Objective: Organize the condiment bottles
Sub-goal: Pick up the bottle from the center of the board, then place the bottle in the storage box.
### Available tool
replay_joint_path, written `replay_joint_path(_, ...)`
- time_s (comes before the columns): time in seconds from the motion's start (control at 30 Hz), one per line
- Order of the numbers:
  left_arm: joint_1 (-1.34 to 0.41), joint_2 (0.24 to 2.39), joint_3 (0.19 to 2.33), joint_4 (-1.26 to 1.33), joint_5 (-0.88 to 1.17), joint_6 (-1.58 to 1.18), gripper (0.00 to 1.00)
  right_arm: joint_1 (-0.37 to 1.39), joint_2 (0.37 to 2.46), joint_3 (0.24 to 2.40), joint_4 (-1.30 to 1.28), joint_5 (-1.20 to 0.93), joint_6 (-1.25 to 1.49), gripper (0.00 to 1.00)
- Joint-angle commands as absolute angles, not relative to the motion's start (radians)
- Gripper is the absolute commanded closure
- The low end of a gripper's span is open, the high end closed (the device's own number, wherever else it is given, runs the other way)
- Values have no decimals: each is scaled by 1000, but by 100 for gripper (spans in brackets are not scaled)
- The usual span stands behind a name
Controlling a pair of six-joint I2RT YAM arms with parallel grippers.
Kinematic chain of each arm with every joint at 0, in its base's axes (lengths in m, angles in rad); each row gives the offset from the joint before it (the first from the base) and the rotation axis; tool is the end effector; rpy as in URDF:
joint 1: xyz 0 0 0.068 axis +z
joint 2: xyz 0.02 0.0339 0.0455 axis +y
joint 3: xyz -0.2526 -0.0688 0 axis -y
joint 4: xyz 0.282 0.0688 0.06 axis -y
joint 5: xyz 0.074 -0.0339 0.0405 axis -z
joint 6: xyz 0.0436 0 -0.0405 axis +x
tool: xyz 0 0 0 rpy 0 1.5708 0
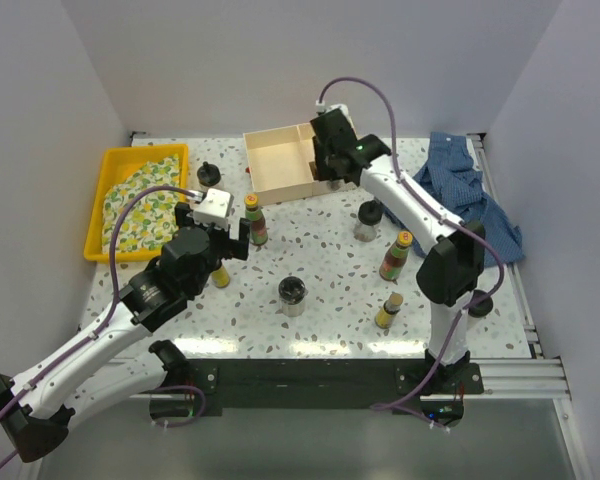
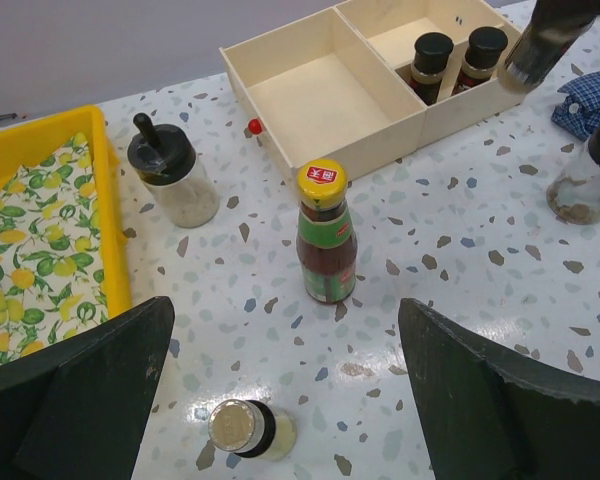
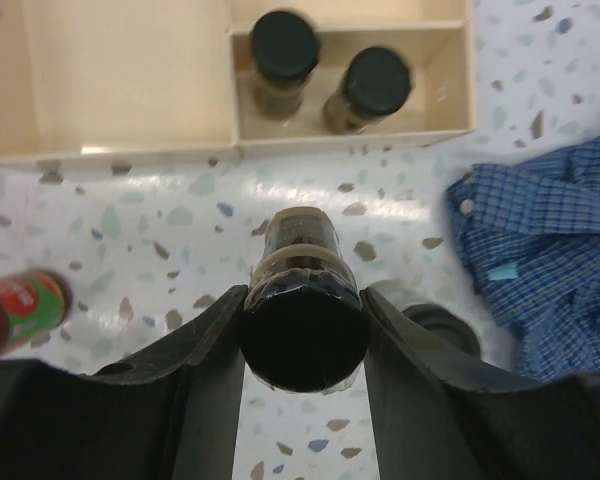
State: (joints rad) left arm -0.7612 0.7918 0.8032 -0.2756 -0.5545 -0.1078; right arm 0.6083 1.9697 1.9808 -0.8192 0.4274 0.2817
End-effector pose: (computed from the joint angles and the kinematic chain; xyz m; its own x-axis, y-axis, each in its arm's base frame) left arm 0.1831 -0.1428 0.3275 -0.2115 0.0751 -0.9745 0.1968 0.9799 0.0328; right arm 0.4026 0.2583 0.3272 -0.6492 -0.1438 -0.7469 -0.1089 0.9894 -0.0958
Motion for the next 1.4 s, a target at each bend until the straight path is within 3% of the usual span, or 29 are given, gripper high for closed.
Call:
replay_joint_path(0.0, -761, 776, 796, -222, -566, -92, 0, 496, 1947, 2101, -857, 445, 236, 72)
replay_joint_path(0.37, -762, 773, 795, -222, -581, -95, 0, 350, 2054, 2169, -736, 347, 201, 72)
replay_joint_path(1.1, -762, 776, 792, -218, -594, -94, 0, 322, 2244, 2154, -591, 285, 198, 72)
replay_joint_path(1.23, -761, 775, 792, -218, -594, -94, 0, 322, 2264, 2151, -583, 291, 201, 65)
replay_joint_path(1.37, -762, 778, 792, -218, -595, -94, 0, 322, 2281, 2146, -583, 298, 207, 49)
